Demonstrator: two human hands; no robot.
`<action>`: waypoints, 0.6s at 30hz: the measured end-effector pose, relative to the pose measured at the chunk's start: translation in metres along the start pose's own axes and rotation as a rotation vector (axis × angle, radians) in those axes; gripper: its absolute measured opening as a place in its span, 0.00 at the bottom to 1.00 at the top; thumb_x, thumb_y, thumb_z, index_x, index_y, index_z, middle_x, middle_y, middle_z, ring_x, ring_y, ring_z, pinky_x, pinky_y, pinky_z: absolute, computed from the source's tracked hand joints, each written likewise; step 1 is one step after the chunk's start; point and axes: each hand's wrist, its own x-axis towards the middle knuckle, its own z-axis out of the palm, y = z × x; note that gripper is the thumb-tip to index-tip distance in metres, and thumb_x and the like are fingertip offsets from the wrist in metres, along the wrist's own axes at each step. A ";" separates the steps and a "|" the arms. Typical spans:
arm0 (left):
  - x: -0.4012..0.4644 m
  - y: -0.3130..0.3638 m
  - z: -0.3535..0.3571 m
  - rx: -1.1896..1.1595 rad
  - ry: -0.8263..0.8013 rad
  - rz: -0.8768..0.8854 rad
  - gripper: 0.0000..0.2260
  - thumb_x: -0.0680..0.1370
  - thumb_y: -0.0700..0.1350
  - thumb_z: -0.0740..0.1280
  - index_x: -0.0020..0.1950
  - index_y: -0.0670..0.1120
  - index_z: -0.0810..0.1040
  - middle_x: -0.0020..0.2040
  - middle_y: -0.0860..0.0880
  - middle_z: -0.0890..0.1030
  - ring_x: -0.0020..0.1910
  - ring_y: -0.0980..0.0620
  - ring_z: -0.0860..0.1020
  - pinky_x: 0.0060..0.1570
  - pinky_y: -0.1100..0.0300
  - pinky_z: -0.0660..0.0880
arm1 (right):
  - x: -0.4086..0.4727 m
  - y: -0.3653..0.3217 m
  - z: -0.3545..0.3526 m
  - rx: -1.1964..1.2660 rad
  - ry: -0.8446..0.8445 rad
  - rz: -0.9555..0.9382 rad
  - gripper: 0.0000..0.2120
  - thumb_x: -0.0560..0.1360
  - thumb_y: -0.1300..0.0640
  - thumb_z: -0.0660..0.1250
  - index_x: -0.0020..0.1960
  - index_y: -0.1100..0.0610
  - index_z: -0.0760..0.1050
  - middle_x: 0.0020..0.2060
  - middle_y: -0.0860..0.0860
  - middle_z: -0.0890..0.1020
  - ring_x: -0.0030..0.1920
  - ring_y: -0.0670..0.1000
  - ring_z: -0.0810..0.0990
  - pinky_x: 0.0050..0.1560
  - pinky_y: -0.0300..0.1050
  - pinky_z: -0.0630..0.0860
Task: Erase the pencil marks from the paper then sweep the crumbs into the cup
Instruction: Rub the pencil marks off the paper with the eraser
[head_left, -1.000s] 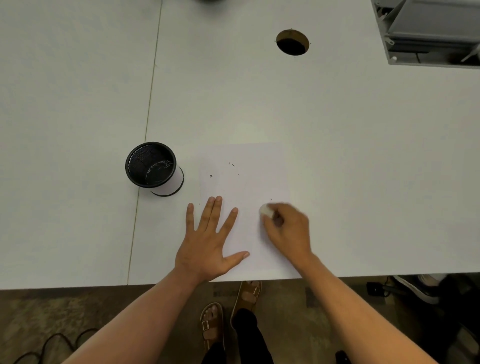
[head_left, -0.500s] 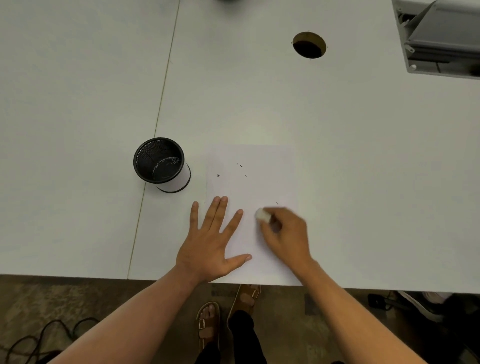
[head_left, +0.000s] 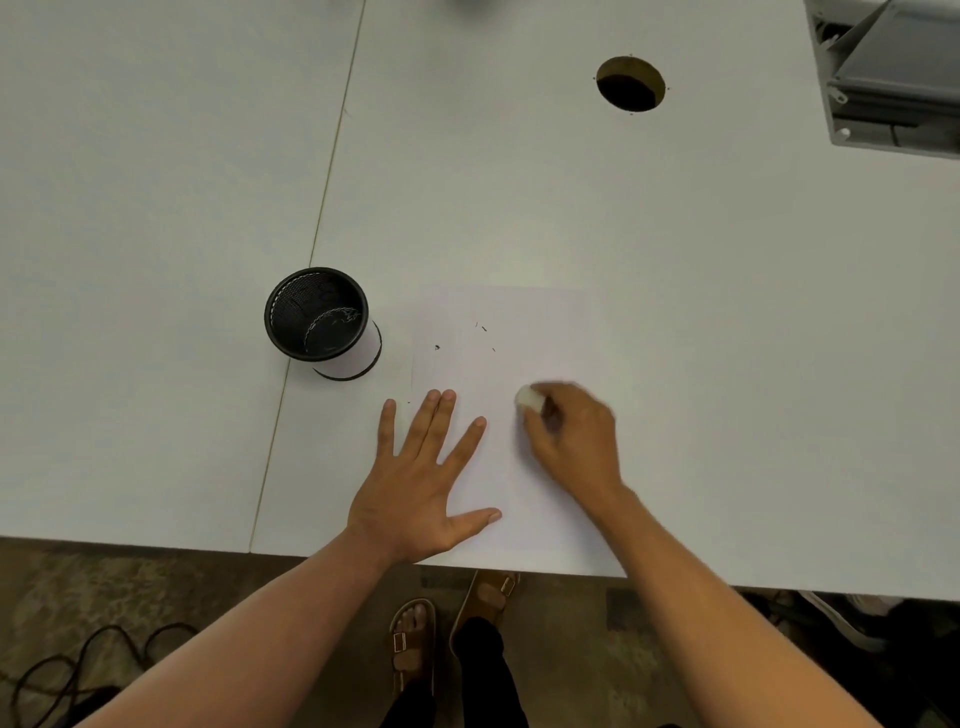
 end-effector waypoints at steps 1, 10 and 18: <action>0.000 0.000 0.000 -0.004 0.004 0.004 0.43 0.77 0.76 0.49 0.84 0.49 0.50 0.83 0.39 0.47 0.82 0.40 0.45 0.74 0.27 0.49 | -0.017 -0.007 0.003 0.003 -0.084 -0.043 0.08 0.75 0.56 0.68 0.52 0.56 0.79 0.42 0.50 0.82 0.39 0.47 0.79 0.40 0.36 0.72; 0.000 0.000 -0.001 -0.008 0.009 -0.002 0.43 0.76 0.76 0.51 0.84 0.50 0.51 0.83 0.39 0.48 0.82 0.40 0.46 0.74 0.27 0.49 | 0.027 0.015 0.001 -0.090 -0.008 0.031 0.07 0.73 0.53 0.68 0.48 0.54 0.80 0.38 0.48 0.82 0.36 0.48 0.79 0.39 0.43 0.75; 0.000 0.001 -0.001 -0.016 0.022 0.006 0.43 0.77 0.75 0.52 0.83 0.49 0.53 0.83 0.38 0.50 0.82 0.39 0.48 0.74 0.28 0.49 | -0.009 -0.013 0.014 -0.023 -0.141 -0.116 0.11 0.74 0.53 0.68 0.53 0.57 0.80 0.40 0.50 0.83 0.37 0.47 0.79 0.39 0.35 0.72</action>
